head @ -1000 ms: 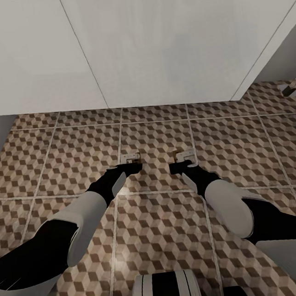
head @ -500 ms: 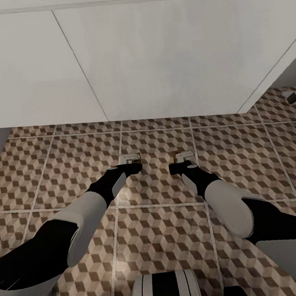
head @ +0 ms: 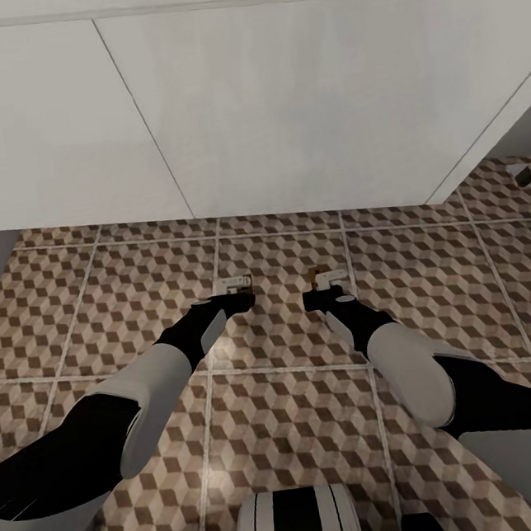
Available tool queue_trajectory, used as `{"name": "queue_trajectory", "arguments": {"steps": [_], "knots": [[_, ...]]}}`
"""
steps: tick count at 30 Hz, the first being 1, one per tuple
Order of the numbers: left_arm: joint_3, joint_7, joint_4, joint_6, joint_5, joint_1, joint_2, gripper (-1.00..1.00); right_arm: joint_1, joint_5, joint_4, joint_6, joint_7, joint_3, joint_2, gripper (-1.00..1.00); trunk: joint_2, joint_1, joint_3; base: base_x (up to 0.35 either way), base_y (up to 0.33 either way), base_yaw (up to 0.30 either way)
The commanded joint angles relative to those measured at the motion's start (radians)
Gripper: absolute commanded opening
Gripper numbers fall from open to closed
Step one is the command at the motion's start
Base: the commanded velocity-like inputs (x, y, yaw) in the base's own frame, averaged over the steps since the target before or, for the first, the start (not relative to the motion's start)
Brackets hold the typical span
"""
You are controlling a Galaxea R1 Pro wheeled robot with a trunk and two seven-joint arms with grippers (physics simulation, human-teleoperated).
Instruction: Take the four mousetraps from the cabinet in the bathroom and place them on the bathroom floor. Make sure all four end up on the same floor surface, and ensure that at least two of them are either under or directly next to the same bathroom sink.
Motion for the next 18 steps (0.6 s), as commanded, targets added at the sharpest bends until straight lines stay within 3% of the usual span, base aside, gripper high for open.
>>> {"name": "queue_trajectory", "arguments": {"steps": [1, 18], "knots": [[-0.004, 0.005, -0.001, 0.005, 0.007, 0.000, 0.000, -1.00, 0.000, 0.009, -0.001, 0.002, 0.000, -0.008, 0.001, -1.00, 0.000, 0.000, -0.001, 0.000, 0.000, 0.000], [-0.004, 0.005, -0.001, 0.005, 0.007, 0.000, 0.000, -1.00, 0.000, 0.007, -0.001, 0.000, -0.003, -0.006, 0.001, -1.00, 0.000, 0.000, 0.000, 0.000, 0.000, -0.009]]}}
